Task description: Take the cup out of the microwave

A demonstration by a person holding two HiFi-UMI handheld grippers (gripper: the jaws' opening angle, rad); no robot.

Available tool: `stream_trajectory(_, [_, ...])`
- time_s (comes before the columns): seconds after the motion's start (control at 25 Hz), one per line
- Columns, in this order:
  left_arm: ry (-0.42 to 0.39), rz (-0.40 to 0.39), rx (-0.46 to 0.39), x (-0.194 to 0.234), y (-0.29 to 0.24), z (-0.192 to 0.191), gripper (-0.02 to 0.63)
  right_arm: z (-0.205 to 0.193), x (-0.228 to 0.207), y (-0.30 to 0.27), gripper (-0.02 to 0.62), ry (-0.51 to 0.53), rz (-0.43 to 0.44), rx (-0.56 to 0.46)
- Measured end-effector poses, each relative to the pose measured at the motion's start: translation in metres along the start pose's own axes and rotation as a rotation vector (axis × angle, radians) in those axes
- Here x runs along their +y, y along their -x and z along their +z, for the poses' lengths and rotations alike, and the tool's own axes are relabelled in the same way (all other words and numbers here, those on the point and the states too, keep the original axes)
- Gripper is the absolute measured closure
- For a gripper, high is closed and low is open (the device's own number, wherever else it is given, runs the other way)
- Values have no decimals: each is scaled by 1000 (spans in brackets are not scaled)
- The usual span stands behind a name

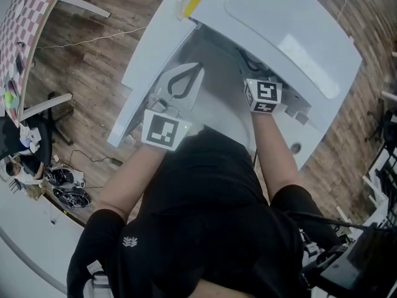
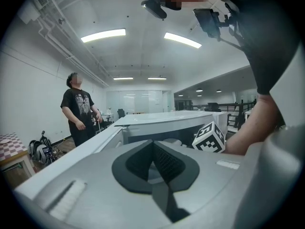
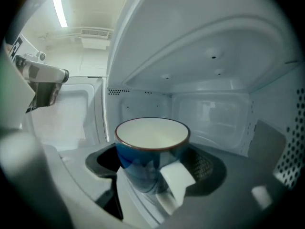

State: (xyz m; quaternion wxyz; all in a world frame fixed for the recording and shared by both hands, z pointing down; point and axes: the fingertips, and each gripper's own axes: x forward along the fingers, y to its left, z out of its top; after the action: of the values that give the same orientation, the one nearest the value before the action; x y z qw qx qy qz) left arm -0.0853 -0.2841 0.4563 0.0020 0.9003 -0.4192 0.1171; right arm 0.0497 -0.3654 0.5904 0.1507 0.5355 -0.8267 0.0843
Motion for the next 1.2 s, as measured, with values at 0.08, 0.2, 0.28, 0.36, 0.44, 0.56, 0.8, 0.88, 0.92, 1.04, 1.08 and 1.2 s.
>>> stream_trajectory(0.08, [-2,5,-5,-1,4,3,603,2,2,5,202,2,2,-6])
stream_trajectory(0.2, [-13,9,-22,-5,11,10,603,7,4,13,202,1,4,-13])
stream_trajectory(0.28, [-24,10,-28,-8,17,13,603,8,8,20,202,4,8,-14])
stream_trajectory(0.36, [-25,14,-29,-12,23,14,603,7,12,28,202,9,14,-10])
stream_trajectory(0.44, [-21,22,-36,-14,28,18,603,8,16,34,202,14,21,-9])
stream_trajectory(0.56, [-22,35,-48,-15,37,24,603,9,23,44,202,15,31,-11])
stream_trajectory(0.8, [-31,69,-67,-20,57,33,603,9,42,68,202,20,64,-10])
stream_trajectory(0.88, [-38,76,-70,-23,65,36,603,9,49,77,202,18,73,-10])
stream_trajectory(0.92, [-40,77,-70,-24,69,38,603,9,52,81,202,17,75,-10])
stream_trajectory(1.04, [-48,84,-73,-26,79,43,603,17,59,93,202,26,78,-20])
stream_trajectory(1.08, [-51,87,-77,-26,82,45,603,20,61,96,202,31,81,-24])
stream_trajectory(1.2, [-57,92,-95,-28,92,49,603,27,68,106,202,36,87,-30])
